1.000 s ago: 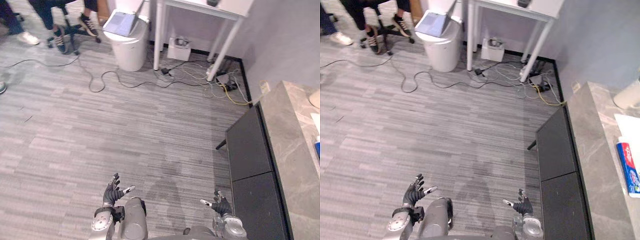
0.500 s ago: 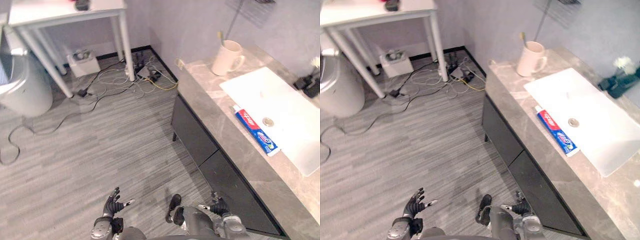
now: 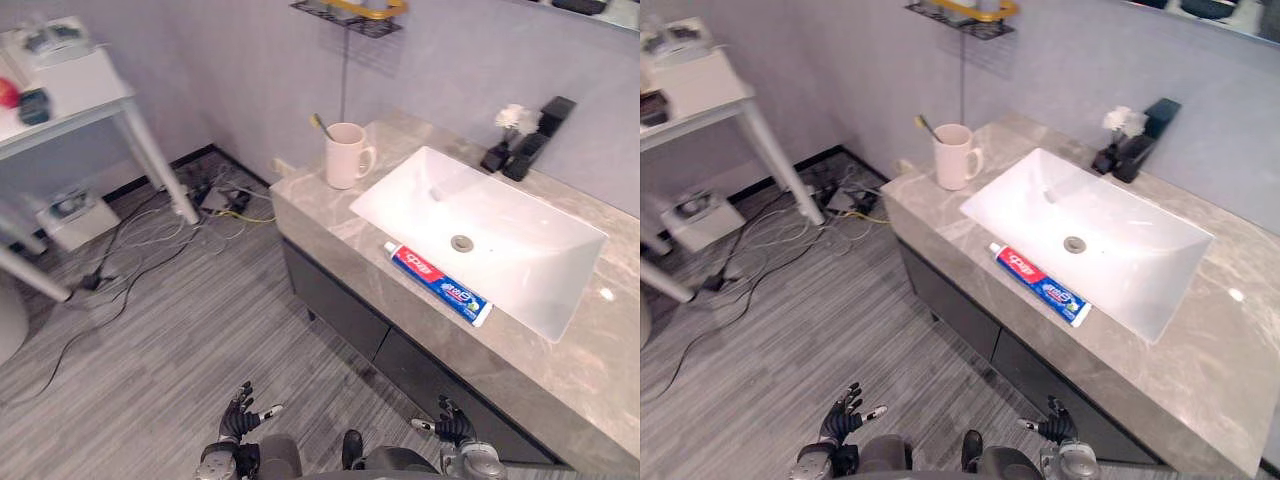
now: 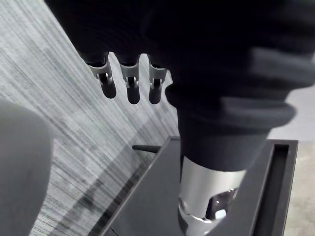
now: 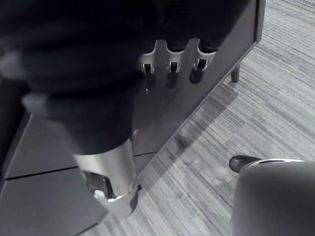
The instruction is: Organize washtable
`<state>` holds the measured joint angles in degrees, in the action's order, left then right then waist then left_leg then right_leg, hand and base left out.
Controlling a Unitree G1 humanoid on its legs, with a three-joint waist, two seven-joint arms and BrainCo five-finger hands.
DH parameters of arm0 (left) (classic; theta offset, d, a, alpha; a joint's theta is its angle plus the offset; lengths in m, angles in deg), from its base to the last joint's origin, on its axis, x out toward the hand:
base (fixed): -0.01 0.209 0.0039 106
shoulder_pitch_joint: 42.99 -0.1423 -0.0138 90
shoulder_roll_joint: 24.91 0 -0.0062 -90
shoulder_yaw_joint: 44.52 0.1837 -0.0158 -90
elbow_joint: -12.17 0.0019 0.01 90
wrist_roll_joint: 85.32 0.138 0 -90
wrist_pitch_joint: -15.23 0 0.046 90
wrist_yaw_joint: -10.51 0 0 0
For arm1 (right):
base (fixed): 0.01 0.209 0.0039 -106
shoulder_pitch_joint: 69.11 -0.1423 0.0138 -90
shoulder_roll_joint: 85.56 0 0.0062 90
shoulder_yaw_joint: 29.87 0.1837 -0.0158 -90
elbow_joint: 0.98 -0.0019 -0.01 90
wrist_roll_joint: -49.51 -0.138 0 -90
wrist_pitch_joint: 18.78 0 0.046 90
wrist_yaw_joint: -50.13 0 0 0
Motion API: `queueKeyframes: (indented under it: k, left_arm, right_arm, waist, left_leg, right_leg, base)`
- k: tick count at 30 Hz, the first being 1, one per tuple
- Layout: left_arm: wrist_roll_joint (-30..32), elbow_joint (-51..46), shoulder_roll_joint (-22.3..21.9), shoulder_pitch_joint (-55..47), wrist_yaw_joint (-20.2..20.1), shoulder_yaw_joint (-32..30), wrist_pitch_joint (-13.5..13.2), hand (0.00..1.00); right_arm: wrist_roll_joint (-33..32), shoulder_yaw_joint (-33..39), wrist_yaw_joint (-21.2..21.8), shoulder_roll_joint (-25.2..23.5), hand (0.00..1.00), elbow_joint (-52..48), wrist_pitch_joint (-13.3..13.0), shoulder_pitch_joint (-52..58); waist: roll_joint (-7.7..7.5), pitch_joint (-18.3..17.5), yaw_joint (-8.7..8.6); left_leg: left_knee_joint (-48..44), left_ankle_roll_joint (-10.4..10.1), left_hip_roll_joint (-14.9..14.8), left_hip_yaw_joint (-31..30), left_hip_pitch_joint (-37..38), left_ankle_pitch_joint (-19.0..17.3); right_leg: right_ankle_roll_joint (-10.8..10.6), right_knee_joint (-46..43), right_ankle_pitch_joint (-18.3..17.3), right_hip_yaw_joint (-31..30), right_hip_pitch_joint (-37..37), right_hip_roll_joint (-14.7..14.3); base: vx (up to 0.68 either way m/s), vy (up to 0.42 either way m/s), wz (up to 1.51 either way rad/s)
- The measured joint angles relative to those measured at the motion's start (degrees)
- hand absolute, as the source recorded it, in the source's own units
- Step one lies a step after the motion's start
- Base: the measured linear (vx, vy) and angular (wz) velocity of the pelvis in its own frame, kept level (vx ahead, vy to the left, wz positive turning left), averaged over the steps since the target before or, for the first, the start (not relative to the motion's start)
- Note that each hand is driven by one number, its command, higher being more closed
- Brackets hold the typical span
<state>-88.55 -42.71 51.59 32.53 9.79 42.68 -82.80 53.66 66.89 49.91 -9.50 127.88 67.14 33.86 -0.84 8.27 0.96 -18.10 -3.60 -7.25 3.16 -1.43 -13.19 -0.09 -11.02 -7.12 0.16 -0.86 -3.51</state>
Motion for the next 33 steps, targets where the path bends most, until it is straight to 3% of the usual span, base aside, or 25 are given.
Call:
queueKeyframes:
  k: [4, 6, 9, 12, 13, 15, 17, 20, 22, 24, 26, 27, 28, 29, 31, 32, 33]
  left_arm:
    - [1.28, 0.14, 0.67, 0.50, -0.20, 0.48, -0.04, 0.00]
    - [1.34, 0.24, 0.89, 0.40, -0.10, 0.46, -0.04, 0.00]
    - [1.43, 0.79, 1.16, 0.12, 0.87, 0.55, -0.09, 0.00]
    - [1.36, 3.96, 2.06, 1.81, 0.98, 0.53, -0.07, 0.00]
    - [1.31, 4.61, 2.04, 2.41, 0.98, 0.69, -0.05, 0.00]
    - [1.25, 6.12, 0.78, 3.12, 0.82, 1.01, -0.04, 0.00]
    - [1.25, 6.18, 0.55, 3.11, 0.84, 0.99, -0.04, 0.00]
    - [1.16, 5.80, 0.51, 2.72, 0.81, 0.24, -0.07, 0.00]
    - [1.16, 5.85, 0.40, 1.69, 0.81, 0.09, -0.06, 0.00]
    - [1.14, 5.86, 0.41, 1.74, 0.84, -0.03, -0.07, 0.00]
    - [1.13, 5.92, 0.44, 1.84, 0.93, -0.15, -0.10, 0.00]
    - [1.10, 5.94, 0.42, 1.84, 0.97, -0.12, -0.11, 0.00]
    - [1.09, 6.34, 0.60, 1.80, 1.04, -0.20, -0.11, 0.00]
    - [1.09, 6.53, 1.07, 1.74, 1.31, -0.19, -0.22, 0.00]
    - [1.11, 6.69, 2.46, 2.37, 1.88, -0.20, -0.23, 0.00]
    - [1.12, 6.70, 2.47, 2.37, 2.00, -0.17, -0.24, 0.00]
    - [1.13, 7.10, 2.55, 2.17, 2.03, -0.16, -0.23, 0.00]
  right_arm:
    - [0.88, -0.14, 0.08, -1.13, 0.00, 0.03, 0.04, 0.40]
    - [1.38, -0.73, 0.20, -1.53, 0.00, 0.07, 0.07, -0.15]
    - [2.24, -1.54, 0.37, -1.62, 0.00, 0.97, 0.07, -1.29]
    - [3.31, -2.93, 0.37, -0.76, 0.00, 4.49, 0.01, -4.10]
    - [3.44, -3.21, 0.36, -0.23, 0.00, 5.27, 0.01, -4.76]
    - [3.79, -3.23, 0.17, 2.14, 0.00, 7.57, 0.03, -6.58]
    - [3.79, -3.16, 0.11, 2.64, 0.00, 7.68, 0.11, -6.32]
    - [3.65, -3.17, -0.29, 2.93, 0.00, 7.96, 0.16, -5.84]
    - [3.14, -3.12, -0.84, 2.92, 0.00, 7.93, 0.13, -6.65]
    - [3.14, -2.80, -0.91, 2.90, 0.00, 8.13, 0.16, -7.16]
    - [3.14, -2.04, -0.93, 3.01, 0.00, 8.84, 0.11, -7.45]
    - [3.14, -2.04, -0.99, 3.21, 0.00, 9.46, 0.13, -7.61]
    - [3.14, -2.02, -1.07, 3.91, 0.00, 10.16, 0.18, -7.70]
    - [3.16, -2.15, -0.93, 3.35, 0.00, 10.33, 0.21, -7.19]
    - [3.19, -2.07, -0.99, 2.67, 0.00, 10.36, 0.19, -6.41]
    - [3.20, -2.05, -0.96, 2.72, 0.00, 10.36, 0.19, -6.36]
    - [3.20, -1.67, -1.23, 2.77, 0.00, 10.47, 0.35, -6.27]
  waist:
    - [-1.05, -0.73, 0.26]
    - [-1.09, -0.77, 0.21]
    - [-1.08, -0.83, 0.32]
    - [-1.30, -1.00, -0.26]
    - [-1.08, -0.83, -0.19]
    - [1.34, 0.22, -0.28]
    - [1.88, 0.17, -0.22]
    - [2.53, 0.41, 0.21]
    - [2.22, 0.67, 0.72]
    - [2.19, 0.71, 1.65]
    - [1.83, 0.94, 1.66]
    - [1.94, 0.87, 1.67]
    - [2.86, 0.81, 1.69]
    - [1.59, 0.27, 1.50]
    - [0.75, 0.29, 1.33]
    - [-0.39, -0.32, 1.34]
    - [0.02, -0.06, 1.37]
  left_leg:
    - [0.28, 0.87, 0.46, 5.82, 2.54, -1.63]
    - [0.92, 0.89, 0.47, 9.30, 4.03, -1.64]
    - [3.37, 0.88, 0.59, 15.17, 8.19, -1.65]
    - [6.12, -0.19, -0.02, 16.50, 9.32, -1.35]
    - [6.14, -0.27, 0.09, 16.33, 9.25, -1.31]
    - [5.20, -0.77, -1.23, 15.46, 9.04, -1.01]
    - [3.13, -1.13, -1.91, 15.03, 8.50, -0.80]
    - [-13.14, -1.89, -6.23, 14.16, 3.56, -0.29]
    - [-19.39, -2.04, -7.18, 12.19, 0.79, -0.89]
    - [-17.78, -1.24, -5.85, 10.28, -1.06, -2.67]
    - [-8.64, -1.37, -2.45, 4.53, -3.14, -2.54]
    - [-4.76, -1.65, -1.80, 2.79, -2.70, -1.92]
    - [-0.18, -1.27, -1.37, 1.71, -1.98, 1.96]
    - [1.61, -1.14, 0.03, 1.90, -0.48, 2.26]
    - [3.35, -0.25, 1.66, 2.40, 0.46, 2.82]
    - [4.00, 0.11, 2.38, 2.60, 0.88, 3.04]
    - [4.78, 0.41, 3.42, 2.70, 1.77, 3.22]
  right_leg:
    - [-1.54, -4.14, -1.76, -2.25, -2.26, 1.47]
    - [-2.42, -7.02, -2.77, 0.04, -4.34, 2.68]
    - [-1.44, -11.21, -4.78, 17.90, -5.40, 10.50]
    - [-0.94, -12.65, -4.66, 24.97, -6.51, 12.06]
    - [-0.71, -12.03, -4.52, 24.53, -6.46, 11.34]
    - [0.06, -8.48, -3.40, 22.90, -5.03, 8.73]
    - [0.23, -6.58, -2.95, 22.62, -4.00, 7.93]
    - [0.69, 0.90, -0.69, 20.45, 1.53, 4.53]
    - [1.12, 2.67, -0.30, 17.90, 3.11, 3.63]
    - [1.38, 3.27, -0.02, 15.07, 3.22, 3.86]
    - [-0.13, 3.35, 0.85, 12.89, 3.44, 5.20]
    - [-0.58, 3.34, 0.93, 12.15, 3.54, 5.27]
    - [-1.85, 3.47, 0.90, 10.80, 3.78, 5.19]
    - [-2.88, 5.27, 1.57, 10.44, 4.95, 5.86]
    - [-3.91, 7.15, 2.25, 10.52, 5.83, 7.66]
    - [-4.09, 7.33, 2.35, 10.46, 5.99, 7.95]
    - [-4.60, 8.32, 2.63, 10.49, 6.80, 8.81]
  base:
    - [0.14, 0.167, -0.66]
    - [0.11, 0.084, -0.76]
    - [0.11, -0.030, -0.75]
    - [0.10, -0.095, -0.35]
    - [0.07, -0.113, -0.42]
    - [0.09, -0.110, -0.41]
    - [0.05, -0.074, -0.15]
    - [0.06, -0.064, -0.31]
    - [0.11, 0.021, -0.71]
    - [0.11, 0.082, -0.77]
    - [0.09, 0.145, -0.60]
    - [0.11, 0.244, -0.59]
    - [0.13, 0.233, -0.46]
    - [0.11, 0.192, -0.30]
    - [0.13, 0.163, -0.01]
    - [0.16, 0.210, 0.02]
    - [0.08, 0.109, 0.01]
